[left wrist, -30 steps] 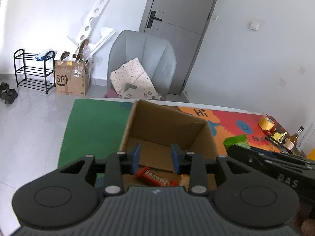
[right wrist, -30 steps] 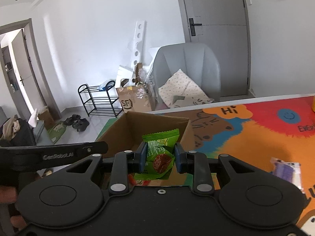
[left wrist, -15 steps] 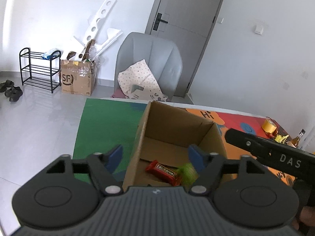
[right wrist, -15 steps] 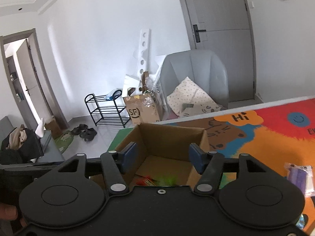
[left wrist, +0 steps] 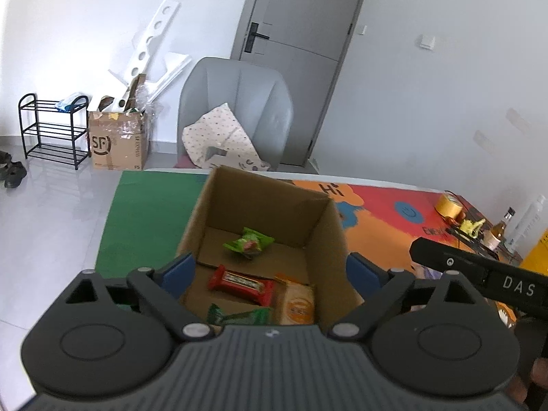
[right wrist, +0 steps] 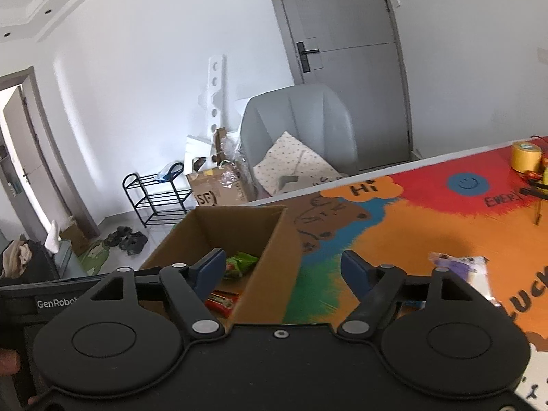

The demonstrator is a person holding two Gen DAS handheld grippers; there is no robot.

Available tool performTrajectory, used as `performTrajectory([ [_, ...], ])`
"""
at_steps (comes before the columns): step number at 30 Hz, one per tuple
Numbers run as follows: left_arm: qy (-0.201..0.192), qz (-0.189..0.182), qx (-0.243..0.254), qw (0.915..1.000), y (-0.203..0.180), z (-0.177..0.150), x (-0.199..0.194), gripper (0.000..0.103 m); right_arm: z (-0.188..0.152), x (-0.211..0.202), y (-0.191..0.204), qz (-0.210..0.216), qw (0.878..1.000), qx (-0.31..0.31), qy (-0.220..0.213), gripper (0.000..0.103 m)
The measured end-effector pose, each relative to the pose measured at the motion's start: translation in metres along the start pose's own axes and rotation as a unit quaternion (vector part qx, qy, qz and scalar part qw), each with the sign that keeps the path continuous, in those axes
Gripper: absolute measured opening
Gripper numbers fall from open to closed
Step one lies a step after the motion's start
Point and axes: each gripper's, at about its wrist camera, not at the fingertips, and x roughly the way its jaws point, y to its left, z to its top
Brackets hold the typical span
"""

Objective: Organize snacks
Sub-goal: 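Return both tools to the snack pile while the right gripper grasps a pink pack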

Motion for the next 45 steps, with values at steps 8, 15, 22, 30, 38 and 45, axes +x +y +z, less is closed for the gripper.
performTrajectory([
  [8, 0.003, -0.011, 0.014, 0.9998, -0.023, -0.009, -0.004, 0.098, -0.007, -0.023, -0.023, -0.003, 1.0, 0.024, -0.007, 0.093],
  [15, 0.007, -0.025, 0.028, 0.9993, -0.047, -0.016, -0.006, 0.098, -0.013, -0.042, -0.044, -0.018, 0.999, 0.039, -0.012, 0.097],
  [22, 0.008, -0.036, 0.042, 0.9984, -0.069, -0.023, -0.009, 0.098, -0.021, -0.058, -0.064, -0.033, 0.998, 0.053, -0.018, 0.1],
  [30, 0.013, -0.05, 0.063, 0.9967, -0.097, -0.032, -0.009, 0.098, -0.029, -0.073, -0.09, -0.05, 0.996, 0.071, -0.022, 0.103],
  [38, 0.024, -0.062, 0.073, 0.9951, -0.119, -0.041, -0.002, 0.098, -0.039, -0.087, -0.114, -0.067, 0.994, 0.085, -0.021, 0.103],
  [45, 0.027, -0.071, 0.082, 0.9938, -0.137, -0.049, 0.004, 0.098, -0.047, -0.093, -0.133, -0.08, 0.992, 0.093, -0.019, 0.103],
])
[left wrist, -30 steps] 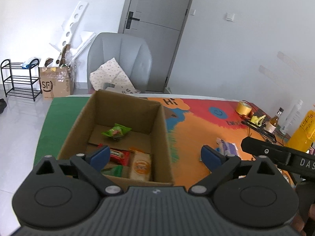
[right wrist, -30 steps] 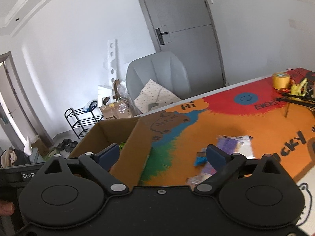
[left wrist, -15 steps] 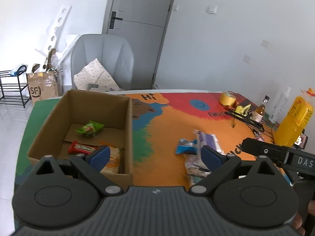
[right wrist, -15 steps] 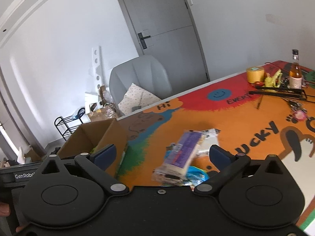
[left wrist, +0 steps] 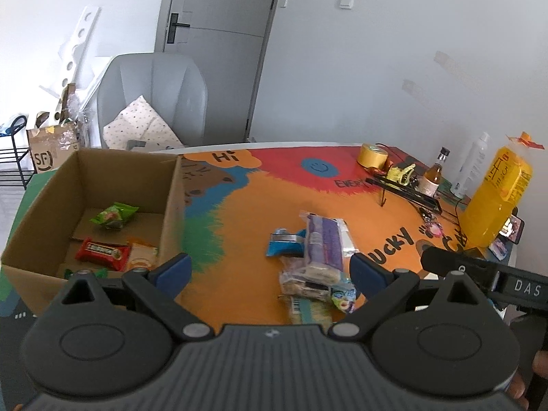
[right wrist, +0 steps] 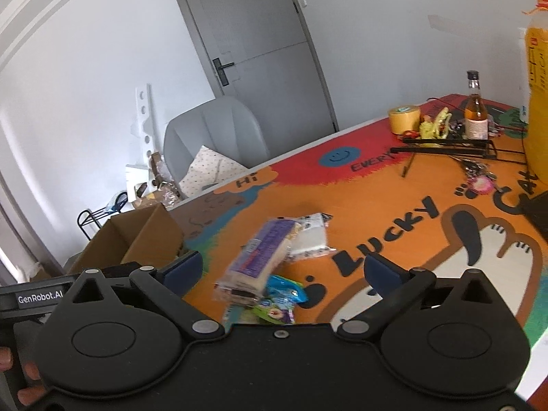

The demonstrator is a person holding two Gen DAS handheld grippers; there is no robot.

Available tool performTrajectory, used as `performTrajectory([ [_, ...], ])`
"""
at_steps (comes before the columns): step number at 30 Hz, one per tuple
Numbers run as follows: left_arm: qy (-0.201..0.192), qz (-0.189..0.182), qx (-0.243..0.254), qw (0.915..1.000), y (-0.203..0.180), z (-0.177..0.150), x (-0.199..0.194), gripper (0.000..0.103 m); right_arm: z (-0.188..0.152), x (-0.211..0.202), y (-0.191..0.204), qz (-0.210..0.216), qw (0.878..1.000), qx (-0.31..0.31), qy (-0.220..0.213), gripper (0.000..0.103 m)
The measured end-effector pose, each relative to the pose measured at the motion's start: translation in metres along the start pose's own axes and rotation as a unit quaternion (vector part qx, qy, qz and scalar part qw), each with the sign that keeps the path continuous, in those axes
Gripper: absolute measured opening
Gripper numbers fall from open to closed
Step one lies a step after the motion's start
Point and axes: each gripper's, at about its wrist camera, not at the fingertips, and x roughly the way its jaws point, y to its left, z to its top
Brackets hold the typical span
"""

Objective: Organize snacks
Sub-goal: 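Return both tools to the snack pile while the right gripper grasps a pink pack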

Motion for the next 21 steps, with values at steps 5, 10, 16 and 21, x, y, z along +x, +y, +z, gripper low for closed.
performTrajectory([
  [5, 0.004, -0.006, 0.003, 1.0, -0.009, -0.005, 0.007, 0.096, -0.004, 0.003, -0.011, -0.007, 1.0, 0.005, 0.008, 0.098],
  [10, 0.018, -0.008, 0.013, 0.9997, -0.019, -0.015, 0.02, 0.089, -0.016, 0.009, -0.013, -0.004, 1.0, 0.006, 0.028, 0.088],
  [16, 0.044, -0.017, 0.017, 0.9987, -0.021, -0.028, 0.034, 0.067, -0.039, 0.023, -0.011, -0.003, 0.998, 0.009, 0.064, 0.075],
  [21, 0.063, -0.019, 0.007, 0.9978, -0.013, -0.035, 0.044, 0.057, -0.056, 0.04, -0.004, -0.001, 0.996, 0.004, 0.095, 0.066],
])
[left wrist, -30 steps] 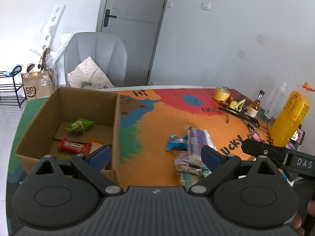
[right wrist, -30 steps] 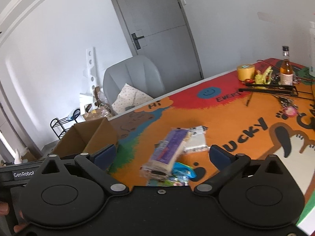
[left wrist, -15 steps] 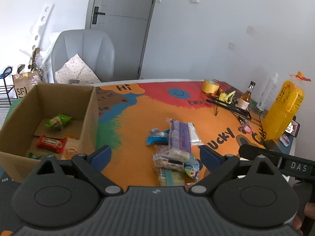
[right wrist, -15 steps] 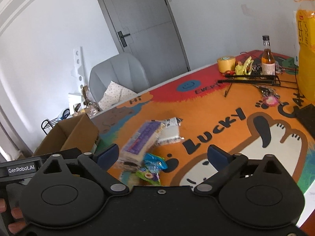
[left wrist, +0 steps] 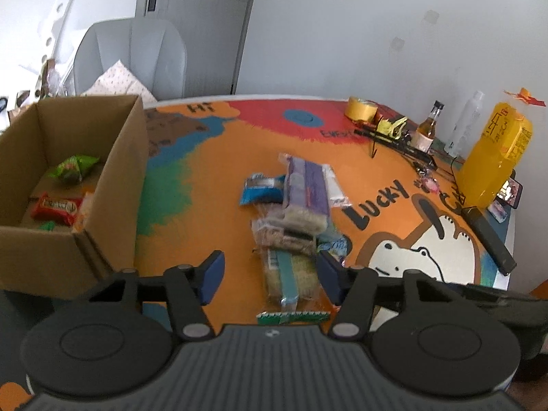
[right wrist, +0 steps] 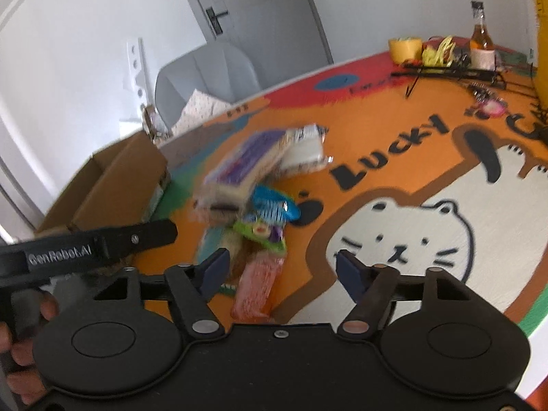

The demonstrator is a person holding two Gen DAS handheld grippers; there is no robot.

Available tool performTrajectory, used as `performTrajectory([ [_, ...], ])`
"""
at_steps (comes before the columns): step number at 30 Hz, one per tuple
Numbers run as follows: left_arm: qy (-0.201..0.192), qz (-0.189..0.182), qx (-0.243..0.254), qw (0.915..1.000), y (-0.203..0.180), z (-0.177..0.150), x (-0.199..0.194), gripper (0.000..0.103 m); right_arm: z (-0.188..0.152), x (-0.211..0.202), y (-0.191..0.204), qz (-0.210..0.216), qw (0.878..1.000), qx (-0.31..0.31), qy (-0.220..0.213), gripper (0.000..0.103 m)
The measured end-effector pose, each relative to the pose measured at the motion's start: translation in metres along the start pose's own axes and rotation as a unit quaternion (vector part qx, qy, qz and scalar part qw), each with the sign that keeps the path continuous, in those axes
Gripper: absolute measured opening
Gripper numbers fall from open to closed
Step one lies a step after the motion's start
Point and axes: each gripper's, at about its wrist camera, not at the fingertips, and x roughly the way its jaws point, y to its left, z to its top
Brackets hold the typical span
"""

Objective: Organize snacks
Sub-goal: 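Return both tools to the snack pile while the right gripper grasps a pink pack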

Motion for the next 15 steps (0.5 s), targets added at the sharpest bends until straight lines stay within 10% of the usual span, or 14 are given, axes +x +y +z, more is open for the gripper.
performTrajectory([
  [6, 0.011, 0.006, 0.0, 0.9999, 0.006, -0.005, 0.007, 0.056, -0.011, 0.019, 0.01, -0.012, 1.0, -0.022, 0.015, 0.058],
  [10, 0.017, 0.004, 0.001, 0.9999, 0.006, -0.005, 0.012, 0.056, -0.007, 0.021, 0.008, -0.006, 0.999, -0.024, 0.021, 0.026],
  [15, 0.023, 0.001, 0.008, 0.9997, 0.0, -0.007, 0.02, 0.056, -0.005, 0.018, 0.003, -0.02, 0.999, -0.022, 0.012, 0.019],
])
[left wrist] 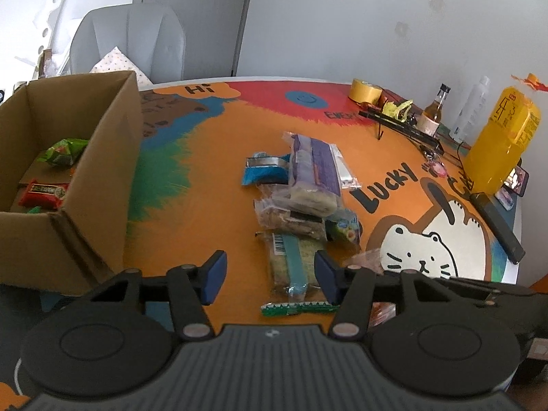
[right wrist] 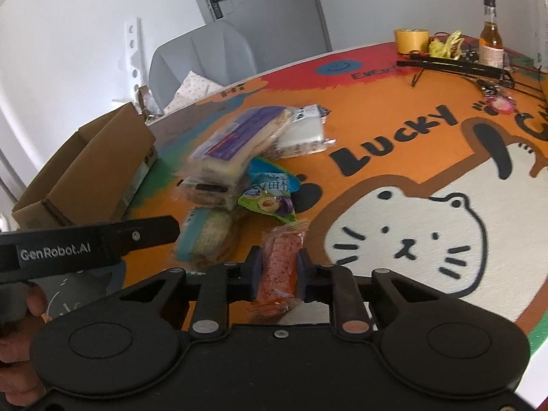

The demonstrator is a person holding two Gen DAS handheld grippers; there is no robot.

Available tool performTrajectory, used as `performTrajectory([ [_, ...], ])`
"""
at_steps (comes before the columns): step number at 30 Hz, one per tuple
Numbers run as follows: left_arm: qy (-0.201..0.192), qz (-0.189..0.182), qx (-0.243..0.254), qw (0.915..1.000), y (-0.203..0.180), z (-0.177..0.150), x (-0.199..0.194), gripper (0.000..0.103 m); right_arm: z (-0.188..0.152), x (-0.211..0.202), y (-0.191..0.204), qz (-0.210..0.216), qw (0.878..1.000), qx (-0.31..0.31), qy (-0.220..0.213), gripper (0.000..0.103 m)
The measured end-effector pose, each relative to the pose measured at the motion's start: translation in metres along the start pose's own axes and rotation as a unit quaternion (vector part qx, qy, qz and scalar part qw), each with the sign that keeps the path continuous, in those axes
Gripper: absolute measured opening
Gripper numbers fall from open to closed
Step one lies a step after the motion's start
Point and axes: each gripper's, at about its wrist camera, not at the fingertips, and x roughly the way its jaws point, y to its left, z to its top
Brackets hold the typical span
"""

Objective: Organize snacks
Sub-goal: 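Return both tools to the snack pile while the right gripper grasps a pink pack, then grasp the round bread pastry with the left gripper while the right holds the red pack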

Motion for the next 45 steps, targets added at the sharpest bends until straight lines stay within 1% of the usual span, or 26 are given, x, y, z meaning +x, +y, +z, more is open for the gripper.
performTrajectory([
  [6, 0.007, -0.003, 0.004, 1.0, -0.004, 0.0, 0.01, 0.057, 0.003, -0.002, -0.01, -0.014, 1.0, 0.008, -0.004, 0.019],
  [10, 0.012, -0.009, -0.002, 0.9999, -0.007, 0.001, 0.019, 0.06, 0.006, -0.005, -0.013, -0.024, 1.0, 0.006, -0.008, 0.018],
  [12, 0.016, -0.011, -0.003, 0.9998, -0.012, 0.0, 0.024, 0.065, 0.007, -0.007, -0.015, -0.03, 0.999, 0.005, -0.01, 0.017],
  [15, 0.025, 0.002, 0.007, 0.9997, -0.022, -0.003, 0.033, 0.067, 0.008, -0.01, -0.02, -0.029, 0.999, 0.006, -0.012, 0.017],
  [16, 0.029, -0.003, 0.008, 0.9995, -0.025, -0.005, 0.036, 0.067, 0.008, -0.011, -0.022, -0.032, 0.999, 0.005, -0.012, 0.017],
  [17, 0.027, -0.008, 0.01, 0.9996, -0.027, -0.007, 0.037, 0.07, 0.008, -0.011, -0.023, -0.035, 0.999, 0.004, -0.011, 0.017],
  [18, 0.022, -0.007, 0.018, 0.9996, -0.03, -0.008, 0.037, 0.071, 0.008, -0.011, -0.024, -0.039, 0.999, 0.004, -0.01, 0.018],
  [19, 0.021, -0.004, 0.025, 0.9995, -0.033, -0.009, 0.038, 0.071, 0.008, -0.011, -0.024, -0.04, 0.999, 0.003, -0.009, 0.019],
  [20, 0.019, 0.001, 0.03, 0.9994, -0.034, -0.011, 0.038, 0.071, 0.008, -0.011, -0.024, -0.042, 0.999, 0.001, -0.009, 0.026],
  [22, 0.016, 0.006, 0.035, 0.9992, -0.034, -0.012, 0.038, 0.071, 0.007, -0.011, -0.019, -0.052, 0.999, -0.009, -0.01, 0.033],
  [24, 0.015, 0.011, 0.041, 0.999, -0.033, -0.012, 0.037, 0.061, 0.006, -0.01, -0.016, -0.055, 0.998, -0.015, -0.009, 0.044],
  [25, 0.015, 0.013, 0.043, 0.9989, -0.032, -0.012, 0.036, 0.057, 0.005, -0.008, -0.014, -0.055, 0.998, -0.017, -0.006, 0.045],
  [26, 0.014, 0.015, 0.043, 0.9988, -0.03, -0.012, 0.035, 0.047, 0.004, -0.007, -0.013, -0.057, 0.998, -0.019, -0.002, 0.045],
  [28, 0.016, 0.01, 0.036, 0.9992, -0.023, -0.012, 0.033, 0.046, 0.001, -0.003, -0.011, -0.063, 0.998, -0.022, 0.005, 0.045],
  [29, 0.016, 0.007, 0.032, 0.9993, -0.021, -0.012, 0.031, 0.046, 0.0, -0.003, -0.009, -0.067, 0.997, -0.026, 0.002, 0.041],
  [30, 0.015, 0.007, 0.028, 0.9995, -0.018, -0.012, 0.029, 0.046, 0.0, -0.003, -0.007, -0.073, 0.997, -0.031, 0.003, 0.03],
  [31, 0.013, 0.007, 0.023, 0.9996, -0.016, -0.012, 0.027, 0.045, 0.0, -0.003, -0.005, -0.073, 0.997, -0.034, 0.004, 0.024],
  [33, 0.01, 0.003, 0.019, 0.9998, -0.013, -0.013, 0.023, 0.045, 0.001, -0.005, -0.004, -0.053, 0.998, -0.029, 0.006, 0.022],
  [36, 0.005, -0.002, 0.019, 0.9998, -0.011, -0.012, 0.015, 0.045, 0.001, -0.008, 0.002, -0.055, 0.998, -0.035, -0.004, 0.017],
  [40, -0.005, -0.006, 0.019, 0.9998, -0.01, -0.008, 0.004, 0.045, 0.005, -0.014, 0.009, -0.045, 0.998, -0.034, -0.016, 0.017],
  [45, -0.029, -0.004, 0.015, 0.9995, -0.005, 0.0, -0.013, 0.045, 0.012, -0.021, 0.02, -0.036, 0.998, -0.045, -0.031, 0.016],
])
